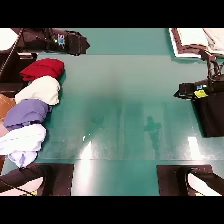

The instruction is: Fold the shirts.

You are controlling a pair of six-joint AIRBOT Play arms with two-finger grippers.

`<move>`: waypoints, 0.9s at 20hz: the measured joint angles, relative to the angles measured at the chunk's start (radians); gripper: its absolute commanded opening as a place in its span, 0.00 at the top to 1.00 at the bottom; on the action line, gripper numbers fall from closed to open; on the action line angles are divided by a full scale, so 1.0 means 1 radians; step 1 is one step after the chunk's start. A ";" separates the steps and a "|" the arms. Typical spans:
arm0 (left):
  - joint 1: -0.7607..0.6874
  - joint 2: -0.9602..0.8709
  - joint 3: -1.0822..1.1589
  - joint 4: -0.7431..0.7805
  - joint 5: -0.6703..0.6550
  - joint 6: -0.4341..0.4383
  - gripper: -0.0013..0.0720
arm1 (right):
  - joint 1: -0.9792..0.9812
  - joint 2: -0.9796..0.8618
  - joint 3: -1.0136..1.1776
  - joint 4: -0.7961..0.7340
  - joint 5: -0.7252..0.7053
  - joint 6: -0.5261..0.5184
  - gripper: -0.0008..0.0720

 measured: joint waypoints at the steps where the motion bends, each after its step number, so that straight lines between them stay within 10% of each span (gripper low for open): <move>1: 0.000 0.000 0.000 0.000 0.000 0.000 0.95 | 0.001 0.000 0.000 0.000 0.001 0.000 0.96; 17: 0.000 0.000 0.000 0.010 0.016 0.000 0.94 | 0.002 0.000 0.000 0.001 0.007 0.000 0.96; 18: 0.000 0.000 0.000 0.044 0.027 0.002 0.74 | 0.002 0.000 0.000 0.001 0.007 0.000 0.96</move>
